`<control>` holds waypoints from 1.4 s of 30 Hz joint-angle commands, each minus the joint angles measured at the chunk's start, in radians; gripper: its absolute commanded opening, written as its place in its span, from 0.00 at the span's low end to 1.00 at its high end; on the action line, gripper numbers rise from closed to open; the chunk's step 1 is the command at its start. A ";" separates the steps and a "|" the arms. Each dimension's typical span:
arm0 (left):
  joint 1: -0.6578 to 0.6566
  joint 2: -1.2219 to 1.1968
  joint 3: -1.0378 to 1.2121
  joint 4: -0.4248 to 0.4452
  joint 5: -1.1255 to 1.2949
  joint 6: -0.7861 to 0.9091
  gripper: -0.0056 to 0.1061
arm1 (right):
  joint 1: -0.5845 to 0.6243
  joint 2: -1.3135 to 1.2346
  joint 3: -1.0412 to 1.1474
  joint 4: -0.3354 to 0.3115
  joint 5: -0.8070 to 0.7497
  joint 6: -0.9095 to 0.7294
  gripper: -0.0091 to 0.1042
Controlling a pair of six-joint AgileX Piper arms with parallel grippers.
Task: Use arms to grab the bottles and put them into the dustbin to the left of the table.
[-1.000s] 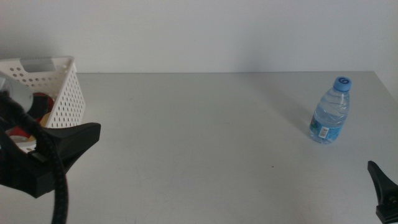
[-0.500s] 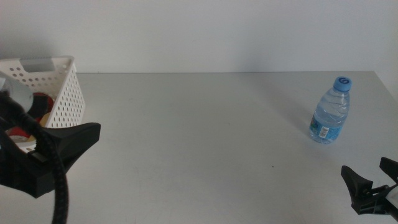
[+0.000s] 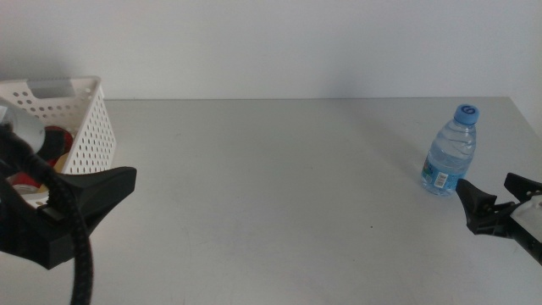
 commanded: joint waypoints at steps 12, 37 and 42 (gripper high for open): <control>-0.008 0.000 -0.029 0.001 -0.073 -0.016 0.89 | 0.004 0.196 -0.333 -0.066 -0.182 0.076 0.74; -0.008 0.000 -0.029 0.001 -0.073 -0.016 0.89 | 0.146 0.340 -0.589 -0.147 -0.131 0.158 0.07; -0.008 0.000 -0.029 0.001 -0.074 -0.016 0.89 | 0.305 0.335 -0.736 -0.227 -0.105 0.262 0.07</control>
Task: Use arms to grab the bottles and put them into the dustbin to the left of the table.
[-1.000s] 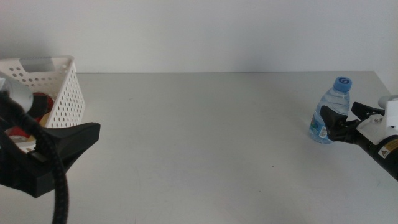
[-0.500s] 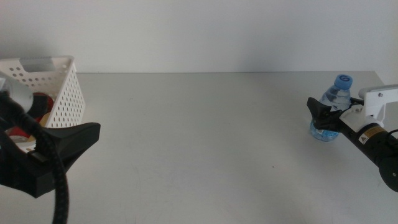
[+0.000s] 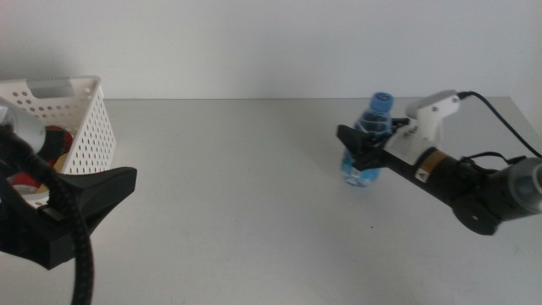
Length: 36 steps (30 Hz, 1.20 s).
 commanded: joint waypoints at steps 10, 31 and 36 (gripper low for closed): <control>-0.008 0.000 -0.029 0.000 -0.074 -0.016 0.89 | 0.360 0.049 -0.397 -0.026 0.133 0.063 0.07; -0.008 0.000 -0.029 0.000 -0.073 -0.016 0.89 | 0.445 0.104 -0.442 -0.035 0.180 0.052 0.88; -0.008 0.000 -0.029 0.000 -0.073 -0.016 0.89 | 0.426 -0.030 -0.345 -0.041 0.268 0.072 0.91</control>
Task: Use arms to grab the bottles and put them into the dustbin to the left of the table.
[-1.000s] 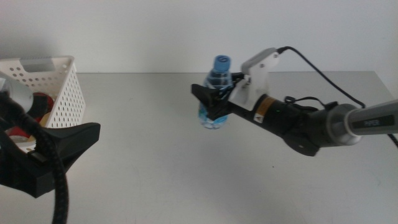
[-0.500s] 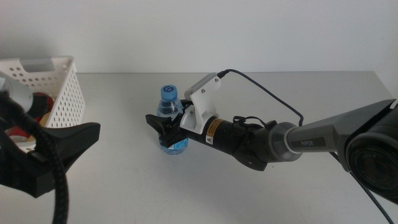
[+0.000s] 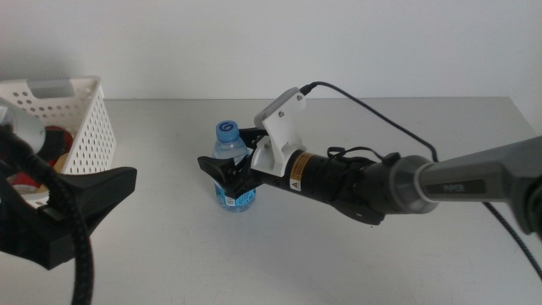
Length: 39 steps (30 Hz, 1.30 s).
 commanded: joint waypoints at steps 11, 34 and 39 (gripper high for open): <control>-0.008 0.000 -0.029 0.000 -0.073 -0.016 0.89 | -0.073 -0.674 0.297 -0.258 0.369 0.317 0.91; -0.008 0.000 -0.029 0.000 -0.073 -0.016 0.89 | -0.064 -1.409 0.433 0.676 1.209 -0.581 0.83; -0.008 0.000 -0.029 0.000 -0.074 -0.016 0.89 | -0.064 -1.409 0.433 0.662 1.207 -0.563 0.83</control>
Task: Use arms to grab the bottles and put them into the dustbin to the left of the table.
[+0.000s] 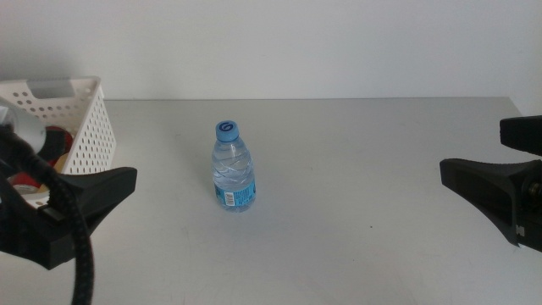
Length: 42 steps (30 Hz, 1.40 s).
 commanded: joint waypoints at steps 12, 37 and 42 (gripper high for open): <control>-0.008 -0.001 0.201 -0.001 -0.618 -0.067 0.89 | 0.002 -0.002 -0.034 -0.001 -0.060 -0.012 0.83; -0.008 0.379 0.425 0.043 -1.112 -0.148 0.89 | 0.002 -0.002 -0.034 -0.001 -0.060 -0.012 0.83; -0.006 0.513 0.311 0.045 -1.112 -0.147 0.89 | 0.002 -0.002 -0.034 -0.001 -0.060 -0.012 0.83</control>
